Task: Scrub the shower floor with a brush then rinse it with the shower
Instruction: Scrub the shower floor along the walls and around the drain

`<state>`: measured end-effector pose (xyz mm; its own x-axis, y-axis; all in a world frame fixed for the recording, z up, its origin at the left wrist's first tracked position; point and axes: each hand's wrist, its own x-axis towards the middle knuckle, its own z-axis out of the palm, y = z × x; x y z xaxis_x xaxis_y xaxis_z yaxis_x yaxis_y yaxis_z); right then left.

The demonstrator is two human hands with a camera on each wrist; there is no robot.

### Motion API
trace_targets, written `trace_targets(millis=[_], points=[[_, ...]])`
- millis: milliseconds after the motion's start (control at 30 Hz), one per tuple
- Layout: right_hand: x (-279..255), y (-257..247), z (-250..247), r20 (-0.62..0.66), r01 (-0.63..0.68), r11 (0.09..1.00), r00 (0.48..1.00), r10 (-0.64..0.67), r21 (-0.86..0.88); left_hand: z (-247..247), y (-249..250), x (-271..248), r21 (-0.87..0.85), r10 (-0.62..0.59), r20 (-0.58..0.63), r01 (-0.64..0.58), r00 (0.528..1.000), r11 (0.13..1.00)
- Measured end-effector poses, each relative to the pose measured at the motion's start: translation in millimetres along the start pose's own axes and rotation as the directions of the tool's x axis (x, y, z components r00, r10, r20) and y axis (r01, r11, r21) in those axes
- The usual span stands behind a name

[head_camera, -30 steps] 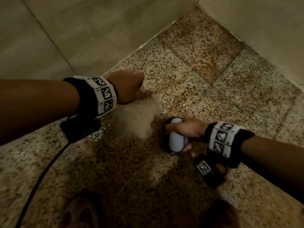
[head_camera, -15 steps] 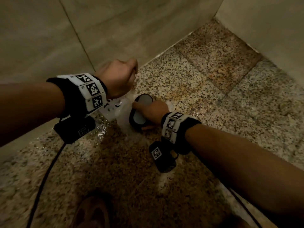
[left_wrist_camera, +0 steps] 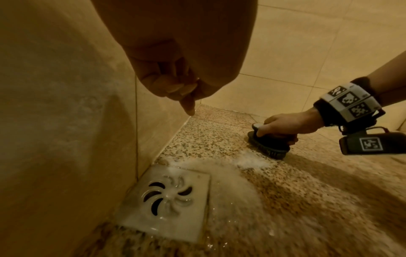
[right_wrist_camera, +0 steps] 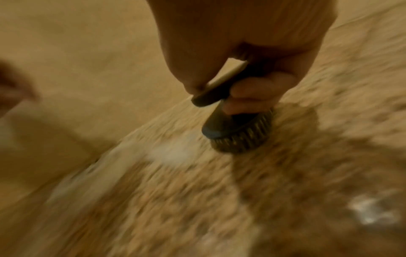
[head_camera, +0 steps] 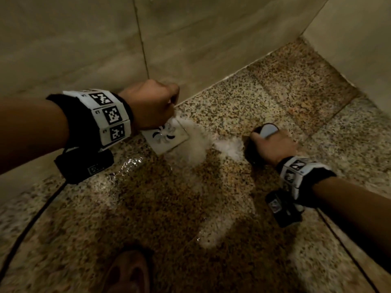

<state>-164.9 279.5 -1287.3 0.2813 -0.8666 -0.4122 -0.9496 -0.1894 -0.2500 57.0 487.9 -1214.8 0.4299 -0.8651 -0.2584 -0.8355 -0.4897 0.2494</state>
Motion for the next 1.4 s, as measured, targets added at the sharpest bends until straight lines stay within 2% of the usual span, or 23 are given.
trace_targets(millis=[100,200,267,300,400,467,567,667,767,867,1000,1067,1167,1233,1300,1400], points=[[-25,-40,30,0.026,0.129,0.992,0.991,-0.129,0.002,-1,1,4,-0.019,-0.009,0.002,0.009,1.000,1.000],[-34,-88,56,0.174,0.249,0.967,0.951,-0.256,0.062,0,8,10,-0.042,0.003,-0.009,-0.003,1.000,0.999],[-32,-108,57,0.288,0.261,0.958,0.914,-0.285,0.119,0,16,14,-0.049,0.042,-0.027,-0.043,0.999,0.998],[-28,-110,53,0.292,0.255,0.955,0.912,-0.289,0.150,0,20,16,-0.049,0.056,-0.029,-0.057,0.998,0.997],[-4,-85,23,0.112,0.190,0.945,0.968,-0.226,0.265,-5,24,20,-0.058,0.044,-0.022,-0.045,0.999,0.997],[13,-51,4,0.032,0.129,0.972,0.990,-0.138,0.196,-7,22,20,-0.065,0.029,-0.013,-0.029,1.000,0.997],[16,-4,-10,0.045,0.028,0.999,0.999,-0.029,0.028,-7,15,19,-0.061,0.023,-0.013,-0.024,1.000,0.998],[0,10,6,0.097,0.036,0.998,0.995,-0.031,-0.050,-3,14,20,-0.069,0.014,-0.001,-0.014,1.000,0.998],[-22,-18,31,0.141,0.140,0.990,0.980,-0.138,-0.004,3,18,21,-0.076,0.042,-0.016,-0.044,0.999,0.996],[-36,-64,51,0.223,0.212,0.971,0.947,-0.232,0.108,6,25,23,-0.043,0.068,-0.015,-0.069,0.998,0.997],[-40,-101,74,0.322,0.287,0.946,0.891,-0.321,0.148,5,30,26,-0.010,0.101,-0.042,-0.101,0.994,0.995],[-36,-98,64,0.314,0.238,0.951,0.904,-0.291,0.196,4,29,27,-0.022,0.093,-0.066,-0.095,0.993,0.995],[-17,-68,30,0.153,0.106,0.961,0.977,-0.148,0.255,1,26,27,-0.026,0.065,-0.079,-0.067,0.995,0.997],[-1,-40,7,0.040,0.034,0.975,0.998,-0.044,0.220,-1,25,28,-0.016,0.070,-0.071,-0.071,0.995,0.997],[18,-17,-10,-0.039,-0.054,0.972,0.997,0.064,0.227,-3,25,30,0.001,0.099,-0.087,-0.099,0.991,0.995],[35,-2,-22,-0.071,-0.197,0.946,0.973,0.221,0.257,-8,28,32,0.004,0.115,-0.118,-0.115,0.986,0.993]])
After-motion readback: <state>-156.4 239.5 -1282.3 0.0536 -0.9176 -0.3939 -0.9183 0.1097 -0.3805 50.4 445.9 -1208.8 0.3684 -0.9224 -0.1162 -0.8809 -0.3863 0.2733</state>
